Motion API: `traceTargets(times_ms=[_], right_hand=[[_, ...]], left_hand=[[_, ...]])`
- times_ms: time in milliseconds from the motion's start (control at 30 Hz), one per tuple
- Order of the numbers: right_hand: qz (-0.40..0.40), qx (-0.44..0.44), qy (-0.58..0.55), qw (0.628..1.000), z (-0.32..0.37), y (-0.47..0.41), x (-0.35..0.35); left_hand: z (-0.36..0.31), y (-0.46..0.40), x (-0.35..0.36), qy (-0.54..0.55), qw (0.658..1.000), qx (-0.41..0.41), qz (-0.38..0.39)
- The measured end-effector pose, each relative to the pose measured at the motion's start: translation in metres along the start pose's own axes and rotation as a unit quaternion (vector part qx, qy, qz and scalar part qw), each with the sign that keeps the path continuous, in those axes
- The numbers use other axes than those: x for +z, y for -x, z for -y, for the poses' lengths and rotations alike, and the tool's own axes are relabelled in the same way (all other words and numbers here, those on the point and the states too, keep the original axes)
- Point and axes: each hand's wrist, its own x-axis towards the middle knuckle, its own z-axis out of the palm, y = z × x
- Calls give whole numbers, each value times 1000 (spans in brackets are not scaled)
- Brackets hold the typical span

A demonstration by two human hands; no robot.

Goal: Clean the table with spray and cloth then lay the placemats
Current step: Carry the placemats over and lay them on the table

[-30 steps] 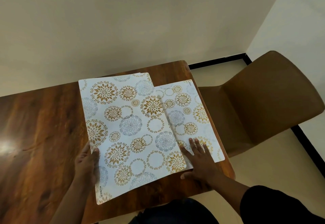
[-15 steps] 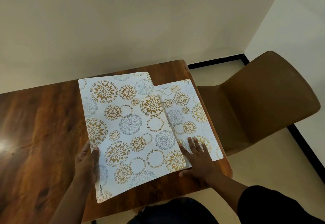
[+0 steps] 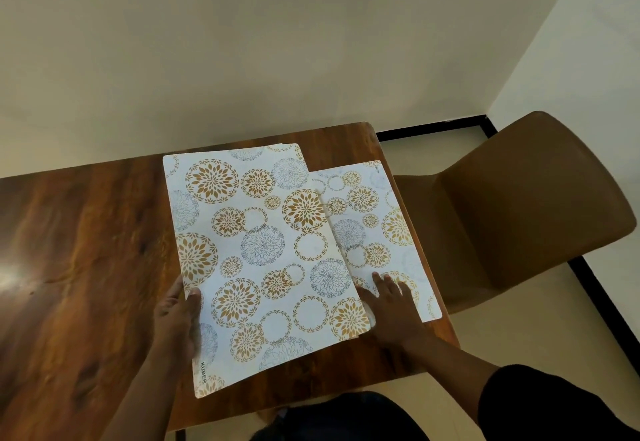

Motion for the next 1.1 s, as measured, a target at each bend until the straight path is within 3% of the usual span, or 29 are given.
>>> traceTargets(times_ms=[133, 267, 333, 533, 700, 900, 1100], right_hand=[[-52, 82, -223, 970, 17, -21, -42], [35, 122, -538, 833, 44, -44, -102], [65, 114, -581, 803, 59, -52, -123], [82, 55, -595, 797, 100, -74, -150], [108, 92, -575, 806, 142, -91, -155], [70, 105, -567, 814, 213, -107, -144], [77, 131, -577, 803, 299, -117, -127]], left_hand=[[1, 5, 0, 7, 1000, 9, -2], [0, 7, -3, 26, 1000, 9, -14], [-2, 8, -7, 33, 999, 9, -17], [-13, 14, -29, 48, 998, 30, -14], [-31, 7, -67, 40, 998, 43, -29], [-61, -3, -131, 4, 998, 62, -7], [-89, -27, -201, -40, 996, 67, -52]])
